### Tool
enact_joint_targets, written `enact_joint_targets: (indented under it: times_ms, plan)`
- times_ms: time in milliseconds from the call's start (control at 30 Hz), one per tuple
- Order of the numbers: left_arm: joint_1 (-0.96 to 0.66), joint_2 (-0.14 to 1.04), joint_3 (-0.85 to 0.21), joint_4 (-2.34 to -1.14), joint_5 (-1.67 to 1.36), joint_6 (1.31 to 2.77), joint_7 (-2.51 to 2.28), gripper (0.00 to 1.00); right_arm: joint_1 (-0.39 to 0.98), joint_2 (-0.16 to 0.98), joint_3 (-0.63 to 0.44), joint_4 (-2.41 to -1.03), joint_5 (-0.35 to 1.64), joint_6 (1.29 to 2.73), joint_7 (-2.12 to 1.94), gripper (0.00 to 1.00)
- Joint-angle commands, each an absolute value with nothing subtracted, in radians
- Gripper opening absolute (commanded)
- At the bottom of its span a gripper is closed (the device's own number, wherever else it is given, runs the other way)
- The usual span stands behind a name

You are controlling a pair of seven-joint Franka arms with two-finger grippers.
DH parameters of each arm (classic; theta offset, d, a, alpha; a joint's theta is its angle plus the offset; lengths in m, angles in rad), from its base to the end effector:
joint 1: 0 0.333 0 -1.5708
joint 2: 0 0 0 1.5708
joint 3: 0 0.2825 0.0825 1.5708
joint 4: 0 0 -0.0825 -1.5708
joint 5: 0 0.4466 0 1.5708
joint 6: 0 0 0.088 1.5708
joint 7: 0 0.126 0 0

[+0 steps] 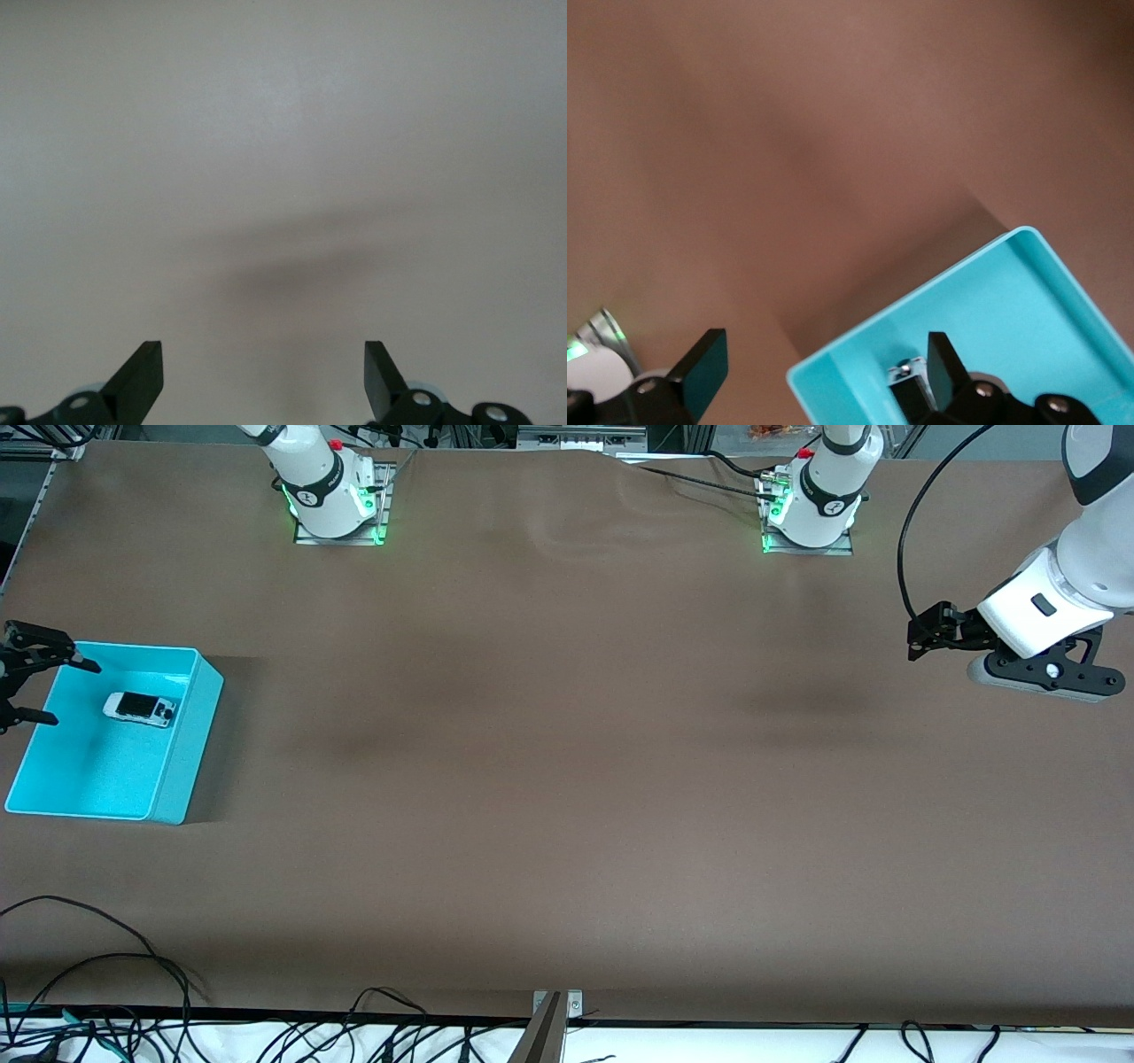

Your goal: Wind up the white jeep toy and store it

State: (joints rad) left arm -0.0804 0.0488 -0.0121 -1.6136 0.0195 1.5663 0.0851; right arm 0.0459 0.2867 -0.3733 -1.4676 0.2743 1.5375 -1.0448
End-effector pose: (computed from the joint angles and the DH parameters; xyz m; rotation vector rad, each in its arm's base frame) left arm 0.6215 -0.0551 0.5186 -3.1063 0.2779 0.1499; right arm 0.6526 -0.1618 0.4514 -2.7087 -0.9934 0.0644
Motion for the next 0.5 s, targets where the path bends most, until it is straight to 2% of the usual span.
enact_joint_targets:
  times_ms: [0,467]
  plan:
    - [-0.080,0.052,-0.008,-1.588,0.003,1.542,0.087,1.00,0.138,0.293,-0.371,-1.387,0.219,1.485,-0.659,1.00]
    - [-0.087,0.064,-0.006,-1.588,0.003,1.562,0.075,1.00,0.294,0.308,-0.371,-1.307,0.150,1.488,0.083,1.00]
